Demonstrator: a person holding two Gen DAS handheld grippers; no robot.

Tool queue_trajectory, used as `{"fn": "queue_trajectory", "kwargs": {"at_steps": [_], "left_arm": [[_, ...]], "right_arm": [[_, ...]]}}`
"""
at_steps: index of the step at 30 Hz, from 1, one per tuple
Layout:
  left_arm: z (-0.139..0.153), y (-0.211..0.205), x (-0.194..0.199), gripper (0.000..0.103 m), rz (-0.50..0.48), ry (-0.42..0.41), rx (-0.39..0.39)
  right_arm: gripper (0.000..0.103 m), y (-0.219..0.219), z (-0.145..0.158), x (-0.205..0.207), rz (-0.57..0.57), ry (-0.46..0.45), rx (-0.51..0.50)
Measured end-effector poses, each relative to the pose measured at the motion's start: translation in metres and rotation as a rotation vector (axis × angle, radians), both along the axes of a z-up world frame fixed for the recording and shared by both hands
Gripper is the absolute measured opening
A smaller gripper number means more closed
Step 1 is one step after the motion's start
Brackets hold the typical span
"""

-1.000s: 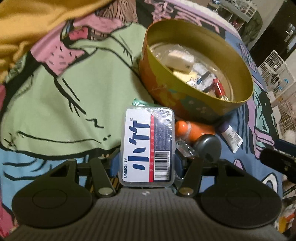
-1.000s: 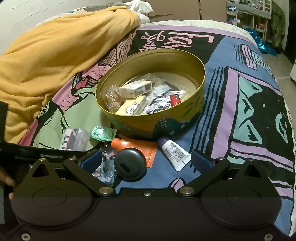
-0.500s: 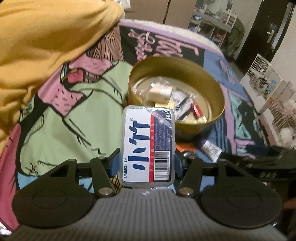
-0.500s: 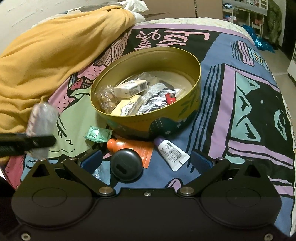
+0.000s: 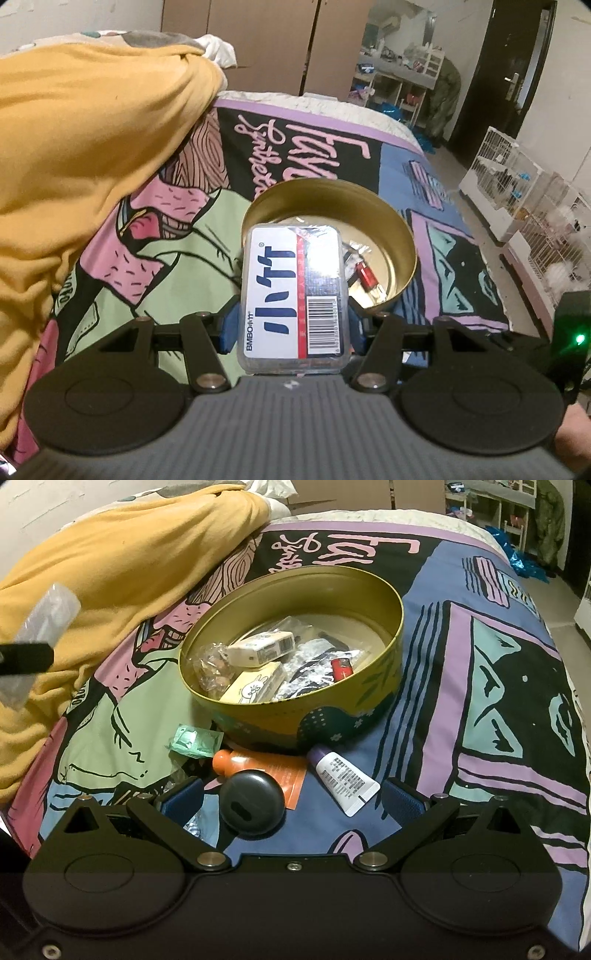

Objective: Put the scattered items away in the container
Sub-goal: 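Carry the lettered box over the gold tin and open the left gripper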

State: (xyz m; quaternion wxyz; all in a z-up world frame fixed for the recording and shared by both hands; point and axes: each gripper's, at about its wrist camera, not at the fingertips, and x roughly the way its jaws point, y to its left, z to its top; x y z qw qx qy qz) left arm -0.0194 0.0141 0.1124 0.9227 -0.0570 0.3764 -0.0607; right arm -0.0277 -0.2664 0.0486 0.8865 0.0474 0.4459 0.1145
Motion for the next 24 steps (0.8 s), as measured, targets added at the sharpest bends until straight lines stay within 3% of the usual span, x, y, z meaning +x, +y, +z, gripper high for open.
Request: {"fn": "queue_trajectory", "kwargs": {"at_steps": [14,24], "left_arm": [[0.019,-0.012,0.011,0.059,-0.041,-0.036,0.033],[0.005,-0.025,0.029,0.059,-0.057,0.012,0.057]], "right_arm": [[0.103,0.004,-0.004,0.003,0.011,0.033,-0.016],[0.103,0.001,-0.002,0.005,-0.014,0.027,-0.057]]}}
